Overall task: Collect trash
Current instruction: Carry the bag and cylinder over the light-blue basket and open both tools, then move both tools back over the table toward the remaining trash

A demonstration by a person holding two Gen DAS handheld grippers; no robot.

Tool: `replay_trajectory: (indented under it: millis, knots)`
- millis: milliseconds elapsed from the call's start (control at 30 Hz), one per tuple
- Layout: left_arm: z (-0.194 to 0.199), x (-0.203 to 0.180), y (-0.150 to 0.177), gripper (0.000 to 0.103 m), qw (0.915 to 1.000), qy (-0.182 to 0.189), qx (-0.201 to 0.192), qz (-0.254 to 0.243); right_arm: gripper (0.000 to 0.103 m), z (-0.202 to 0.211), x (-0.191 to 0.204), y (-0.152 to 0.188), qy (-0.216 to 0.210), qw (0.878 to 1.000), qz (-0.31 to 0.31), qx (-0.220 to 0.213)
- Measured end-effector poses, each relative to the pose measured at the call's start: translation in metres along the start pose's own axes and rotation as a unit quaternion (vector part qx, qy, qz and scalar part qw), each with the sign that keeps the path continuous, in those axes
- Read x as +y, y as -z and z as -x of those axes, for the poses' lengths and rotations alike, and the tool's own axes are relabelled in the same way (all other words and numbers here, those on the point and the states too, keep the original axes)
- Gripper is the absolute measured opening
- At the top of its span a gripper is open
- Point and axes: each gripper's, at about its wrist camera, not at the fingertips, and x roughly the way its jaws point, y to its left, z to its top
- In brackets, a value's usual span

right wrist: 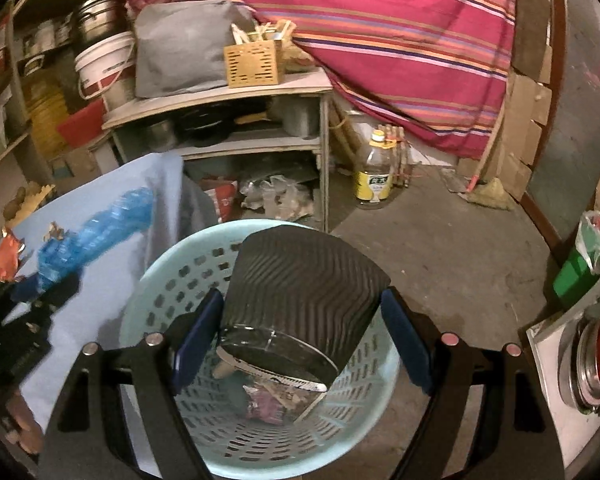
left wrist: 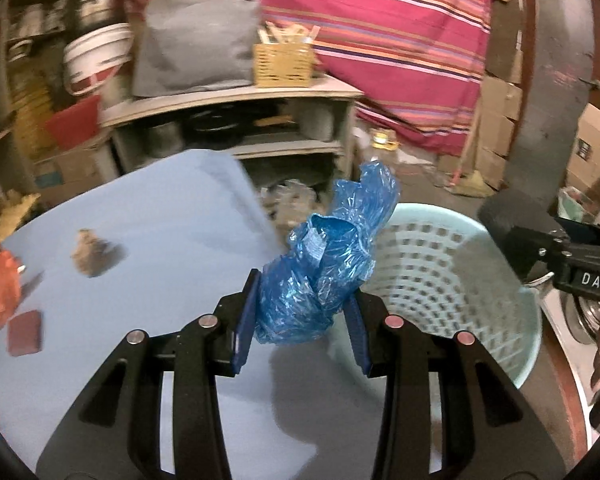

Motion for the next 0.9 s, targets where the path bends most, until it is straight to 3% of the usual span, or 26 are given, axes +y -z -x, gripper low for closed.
replay_trajectory:
  millis: [200, 333, 600, 800, 833, 900]
  knots:
    - [-0.018, -0.036, -0.008, 0.041, 0.9994, 0.031, 0.012, -0.014, 0.079, 0.003, -0.013, -0.001, 0.001, 1.0, -0.015, -0.003]
    - [-0.019, -0.04, -0.013, 0.074, 0.9994, 0.028, 0.01, -0.017, 0.079, 0.003, -0.013, -0.001, 0.0, 1.0, -0.016, -0.002]
    - [-0.007, -0.013, -0.015, 0.086, 0.9997, 0.022, 0.0, 0.008, 0.079, 0.005, -0.006, 0.0, -0.006, 1.0, -0.013, -0.002]
    - [0.006, 0.023, -0.004, 0.091, 0.9996, -0.01, -0.01, 0.023, 0.081, -0.004, 0.009, 0.003, -0.009, 1.0, -0.022, 0.009]
    - [0.009, 0.031, -0.001, 0.092, 0.9995, -0.016, -0.009, 0.026, 0.082, -0.005, 0.012, 0.003, -0.007, 1.0, -0.026, 0.01]
    - [0.014, 0.049, 0.004, 0.094, 0.9991, -0.027, -0.008, 0.033, 0.094, -0.006, 0.016, 0.004, -0.003, 0.999, -0.034, 0.007]
